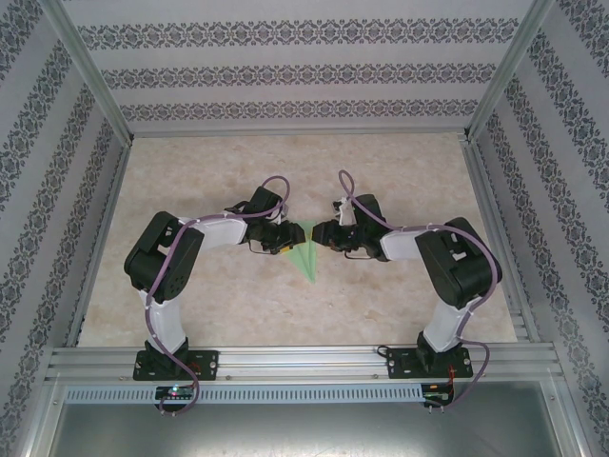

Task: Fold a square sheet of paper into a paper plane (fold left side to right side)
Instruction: Fourth fold the wing at the center of the table.

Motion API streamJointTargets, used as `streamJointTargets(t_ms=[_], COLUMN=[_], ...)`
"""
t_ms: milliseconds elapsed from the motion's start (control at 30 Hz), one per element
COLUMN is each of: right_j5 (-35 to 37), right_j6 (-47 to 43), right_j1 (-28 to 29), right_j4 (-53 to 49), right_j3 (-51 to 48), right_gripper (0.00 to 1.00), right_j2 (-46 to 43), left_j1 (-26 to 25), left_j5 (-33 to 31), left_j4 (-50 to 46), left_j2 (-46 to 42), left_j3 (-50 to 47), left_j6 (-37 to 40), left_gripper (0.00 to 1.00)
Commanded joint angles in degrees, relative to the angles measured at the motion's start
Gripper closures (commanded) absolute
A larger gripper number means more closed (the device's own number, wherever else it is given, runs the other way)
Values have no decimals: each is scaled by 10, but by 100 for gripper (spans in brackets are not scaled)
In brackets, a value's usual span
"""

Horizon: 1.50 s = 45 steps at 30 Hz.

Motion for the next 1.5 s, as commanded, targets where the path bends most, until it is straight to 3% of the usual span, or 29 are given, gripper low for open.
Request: streamJointTargets(t_ms=[0, 233, 533, 867, 1467], right_j5=[-17, -35, -29, -8, 55], right_j6=[18, 37, 28, -11, -79], right_j1=[-2, 1, 6, 7, 13], right_j4=[22, 59, 48, -10, -110], right_j3=[13, 15, 23, 34, 64], right_gripper=[68, 69, 78, 100, 100], right_j2=[20, 41, 51, 46, 33], left_j1=[-8, -8, -8, -9, -9], left_j5=[-11, -11, -10, -9, -9], left_j4=[-2, -3, -2, -3, -4], left_j2=[5, 5, 6, 6, 6], left_j3=[-10, -11, -9, -11, -10], left_j6=[7, 7, 7, 8, 8], left_gripper=[51, 51, 51, 51, 51])
